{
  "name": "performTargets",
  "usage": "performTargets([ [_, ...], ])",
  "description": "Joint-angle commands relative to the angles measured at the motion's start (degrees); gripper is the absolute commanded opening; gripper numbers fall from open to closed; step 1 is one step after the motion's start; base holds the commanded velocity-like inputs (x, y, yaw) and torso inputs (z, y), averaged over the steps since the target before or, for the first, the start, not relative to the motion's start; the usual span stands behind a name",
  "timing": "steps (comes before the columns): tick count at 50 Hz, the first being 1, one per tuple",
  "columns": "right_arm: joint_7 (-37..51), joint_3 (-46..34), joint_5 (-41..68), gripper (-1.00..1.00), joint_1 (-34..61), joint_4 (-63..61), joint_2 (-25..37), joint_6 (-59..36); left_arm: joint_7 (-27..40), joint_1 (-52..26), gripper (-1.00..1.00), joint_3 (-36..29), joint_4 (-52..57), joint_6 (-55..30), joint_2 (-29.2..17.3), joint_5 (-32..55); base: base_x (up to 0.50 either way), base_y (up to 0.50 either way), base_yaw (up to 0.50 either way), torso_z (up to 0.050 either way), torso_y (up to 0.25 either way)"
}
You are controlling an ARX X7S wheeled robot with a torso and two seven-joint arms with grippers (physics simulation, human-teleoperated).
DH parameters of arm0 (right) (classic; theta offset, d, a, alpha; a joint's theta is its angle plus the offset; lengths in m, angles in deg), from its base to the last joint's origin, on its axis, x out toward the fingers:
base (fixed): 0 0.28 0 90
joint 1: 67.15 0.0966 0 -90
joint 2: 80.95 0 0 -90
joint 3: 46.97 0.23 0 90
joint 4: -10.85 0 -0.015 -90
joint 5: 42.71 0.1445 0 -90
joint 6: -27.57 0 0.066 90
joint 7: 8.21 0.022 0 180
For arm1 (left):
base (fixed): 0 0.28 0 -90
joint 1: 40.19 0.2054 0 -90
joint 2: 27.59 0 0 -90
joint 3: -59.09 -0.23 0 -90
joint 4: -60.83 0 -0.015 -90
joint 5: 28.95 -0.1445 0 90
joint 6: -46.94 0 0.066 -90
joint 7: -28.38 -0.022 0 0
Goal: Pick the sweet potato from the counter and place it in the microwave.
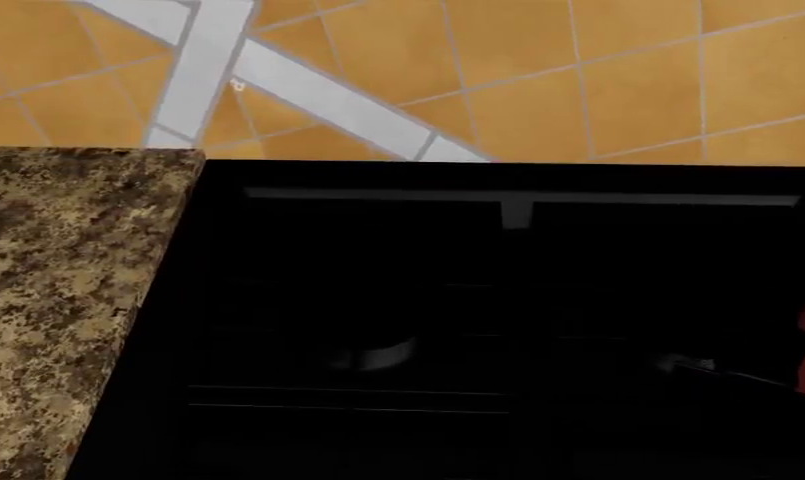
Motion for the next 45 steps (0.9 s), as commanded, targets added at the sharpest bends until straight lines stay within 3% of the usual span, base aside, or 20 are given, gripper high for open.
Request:
performTargets([
  [1,-0.41,0.77,-1.82,-1.00,0.76,-0.27,0.22,-0.97,-0.02,-0.34,1.00,-0.37,-0.29,-0.35,0.40,-0.22,0.00,0.00,0.00,0.000,0.000],
  [14,0.59,0.82,-3.70,-1.00,0.31,-0.48,0.12,-0.73,-0.04,-0.11,1.00,0.10,-0.25,-1.12,1.16,-0.31,0.00,0.00,0.00,0.000,0.000],
  [28,-0.29,0.90,-3.20,-1.00,-0.33,-1.06,0.74,0.66,-0.04,0.20,1.00,0.58,-0.02,-1.02,0.83,-0.01,0.00,0.34,0.00,0.000,0.000],
  [37,5.10,3.26,-6.40,-1.00,3.12,-5.11,2.02,-5.38,-0.05,-0.49,1.00,0.08,-0.42,-1.34,1.47,-0.19,0.00,0.00,0.00,0.000,0.001],
  [45,4.46,6.49,-4.75,-1.00,7.14,-8.60,3.42,-9.18,-0.05,-1.23,1.00,-0.21,-0.84,-2.06,2.31,-0.62,0.00,0.00,0.00,0.000,0.000],
])
